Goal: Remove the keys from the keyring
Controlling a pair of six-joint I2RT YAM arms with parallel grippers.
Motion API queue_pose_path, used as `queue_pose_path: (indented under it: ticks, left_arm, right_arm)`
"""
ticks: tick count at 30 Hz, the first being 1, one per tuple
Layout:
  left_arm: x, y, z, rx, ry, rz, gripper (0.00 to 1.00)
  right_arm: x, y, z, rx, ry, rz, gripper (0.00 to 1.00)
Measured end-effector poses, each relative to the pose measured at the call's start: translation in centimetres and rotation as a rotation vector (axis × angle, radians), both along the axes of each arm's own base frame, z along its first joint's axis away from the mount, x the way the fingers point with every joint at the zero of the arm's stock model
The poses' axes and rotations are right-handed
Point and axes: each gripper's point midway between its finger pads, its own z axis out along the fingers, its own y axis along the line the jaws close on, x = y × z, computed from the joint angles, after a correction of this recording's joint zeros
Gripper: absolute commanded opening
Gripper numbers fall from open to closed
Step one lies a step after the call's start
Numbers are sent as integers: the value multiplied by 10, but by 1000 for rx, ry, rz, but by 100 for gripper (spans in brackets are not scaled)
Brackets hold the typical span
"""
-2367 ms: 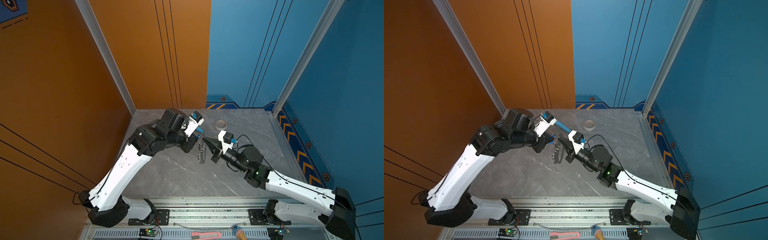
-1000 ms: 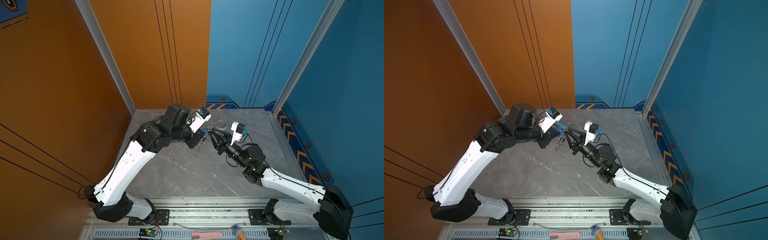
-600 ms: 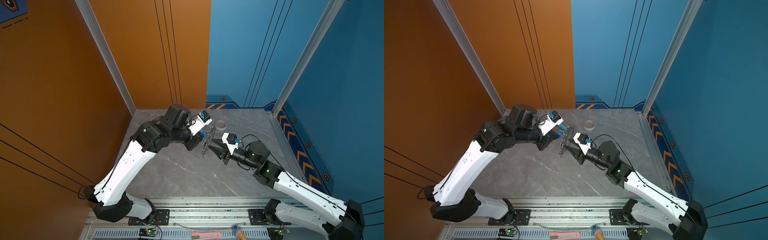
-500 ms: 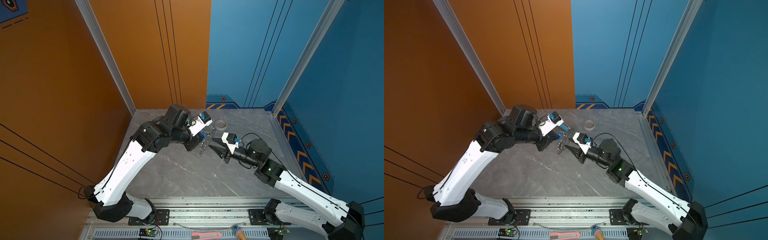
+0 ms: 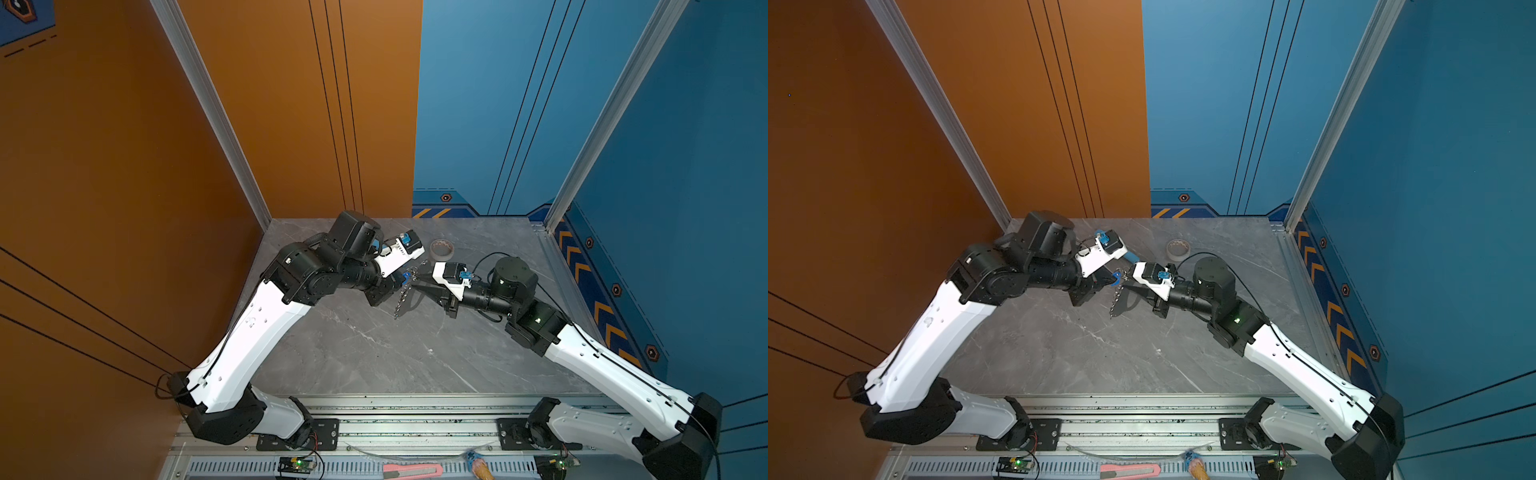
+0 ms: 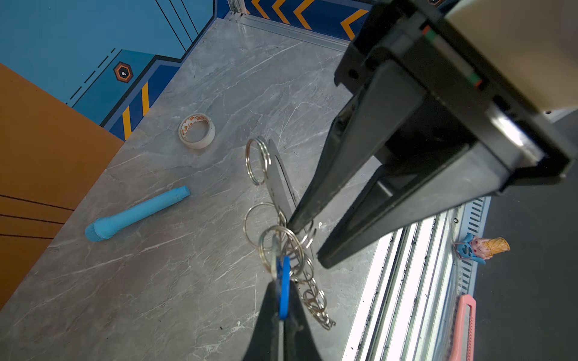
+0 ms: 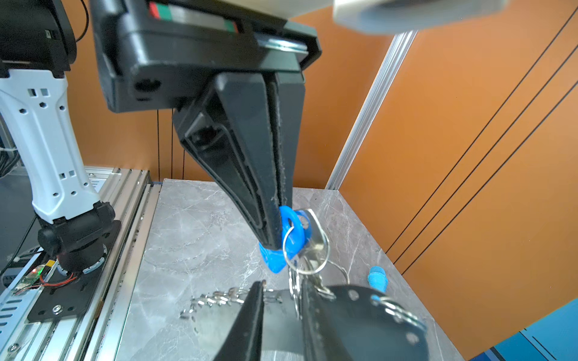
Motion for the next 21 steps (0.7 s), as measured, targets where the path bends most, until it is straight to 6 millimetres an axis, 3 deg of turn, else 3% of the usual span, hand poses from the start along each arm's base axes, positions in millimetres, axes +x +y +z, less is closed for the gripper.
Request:
queue_pose_path:
  ticks: [7,15,21]
  left_arm:
    - [-1,2,-2,8,6,0,0]
    - [5,9,2,10,-4,31,0]
    - [12,13,1,0,6,82,0]
  right_arm:
    - [0,2,0,-8,6,10,4]
    - [4,0,5,14,20,-19,0]
    - [15,-5,13,159,72,-113,0]
